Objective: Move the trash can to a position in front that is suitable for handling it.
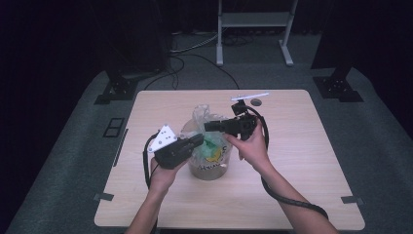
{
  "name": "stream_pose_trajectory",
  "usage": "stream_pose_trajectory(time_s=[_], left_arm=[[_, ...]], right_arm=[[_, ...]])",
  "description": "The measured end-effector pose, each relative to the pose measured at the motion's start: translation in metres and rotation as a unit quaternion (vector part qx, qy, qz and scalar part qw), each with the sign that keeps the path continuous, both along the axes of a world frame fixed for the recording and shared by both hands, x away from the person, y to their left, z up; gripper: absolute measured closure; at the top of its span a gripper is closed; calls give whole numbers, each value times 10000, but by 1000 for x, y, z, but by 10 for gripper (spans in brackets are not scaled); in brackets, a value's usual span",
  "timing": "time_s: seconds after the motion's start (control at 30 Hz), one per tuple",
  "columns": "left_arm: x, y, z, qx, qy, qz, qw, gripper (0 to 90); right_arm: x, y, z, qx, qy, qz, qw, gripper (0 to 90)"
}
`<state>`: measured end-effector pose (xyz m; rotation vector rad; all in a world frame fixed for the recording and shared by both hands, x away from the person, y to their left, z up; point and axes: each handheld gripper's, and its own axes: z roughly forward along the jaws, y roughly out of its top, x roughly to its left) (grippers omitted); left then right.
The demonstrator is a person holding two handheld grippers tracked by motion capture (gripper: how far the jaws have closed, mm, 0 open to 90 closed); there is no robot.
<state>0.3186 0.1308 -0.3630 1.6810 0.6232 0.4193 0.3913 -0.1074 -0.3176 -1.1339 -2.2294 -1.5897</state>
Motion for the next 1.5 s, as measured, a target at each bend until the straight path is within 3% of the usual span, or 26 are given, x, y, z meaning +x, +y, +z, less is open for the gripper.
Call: stream_pose_trajectory(time_s=[0.3,0.4,0.53,0.63,0.8,1.13,1.33,1.5], left_arm=[[-1,-3,0,59,-27,-64,10000,855],[-2,-4,0,56,-31,-88,9999,855],[-1,-4,0,27,17,-104,9999,828],[0,-1,1,-25,54,-112,9999,768],[1,4,3,-25,76,-73,9999,697],[6,26,7,-277,191,264,9991,558],[10,43,8,-463,250,497,9974,514],[14,55,6,-485,327,717,9957,493]], right_arm=[[1,12,0,-109,34,10,9999,667],[1,18,0,-281,-41,-5,9996,671],[1,21,-2,-599,-155,-66,9981,835],[3,18,-5,-702,-172,-111,9973,894],[5,11,-9,-693,-132,-162,9974,900],[5,-3,-16,-557,-67,-213,9982,900],[6,-7,-18,-543,-78,-269,9981,900],[5,-13,-17,-458,-70,-277,9985,900]])
